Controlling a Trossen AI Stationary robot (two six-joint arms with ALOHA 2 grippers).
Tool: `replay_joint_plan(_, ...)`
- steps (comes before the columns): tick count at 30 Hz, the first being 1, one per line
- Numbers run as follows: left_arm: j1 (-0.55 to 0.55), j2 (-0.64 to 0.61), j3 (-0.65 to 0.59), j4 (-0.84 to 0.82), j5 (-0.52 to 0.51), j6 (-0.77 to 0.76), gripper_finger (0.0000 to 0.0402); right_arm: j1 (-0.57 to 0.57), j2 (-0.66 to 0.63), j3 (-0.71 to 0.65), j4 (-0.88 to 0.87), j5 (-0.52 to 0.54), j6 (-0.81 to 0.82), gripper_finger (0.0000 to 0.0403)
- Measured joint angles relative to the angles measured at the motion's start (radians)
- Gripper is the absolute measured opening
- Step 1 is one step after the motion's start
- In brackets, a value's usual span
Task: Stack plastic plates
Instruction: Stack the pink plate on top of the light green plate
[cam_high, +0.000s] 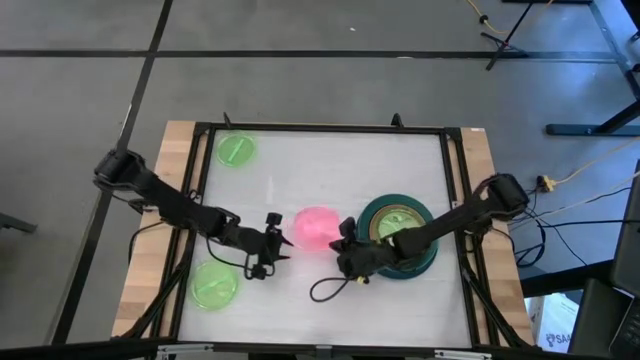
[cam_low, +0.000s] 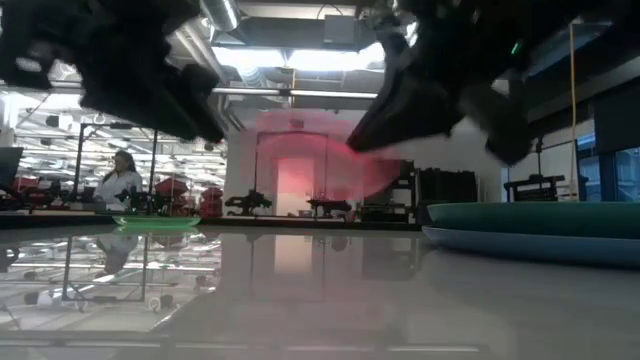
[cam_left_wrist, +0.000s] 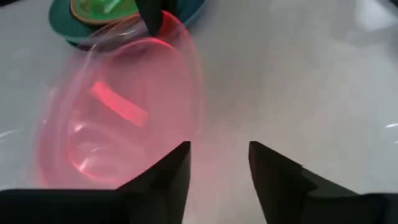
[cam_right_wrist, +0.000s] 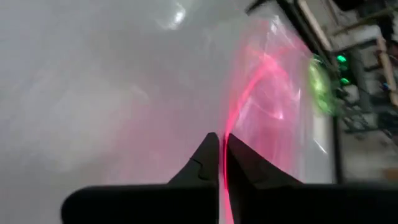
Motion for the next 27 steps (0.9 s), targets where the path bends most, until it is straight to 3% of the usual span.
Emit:
replay_joint_plan(6, -0.001, -0.083, 0.000, -0.093, -0.015, -0.025, 0.0177, 0.073, -0.101, 0.076, -0.284, 0.104, 0.168, 0.0004)
replay_joint_plan(12, -0.001, -0.086, 0.000, -0.126, -0.073, -0.063, 0.0178, 0.128, -0.222, 0.092, -0.630, 0.100, 0.536, 0.0005)
replay_joint_plan(21, 0.001, -0.086, 0.000, -0.126, -0.086, -0.082, 0.0178, 0.208, -0.297, 0.088, -1.037, -0.093, 1.066, 0.0005)
replay_joint_plan(27, 0.004, -0.086, 0.000, -0.126, -0.087, -0.081, 0.0178, 0.226, -0.297, 0.031, -1.053, -0.180, 1.200, 0.0005)
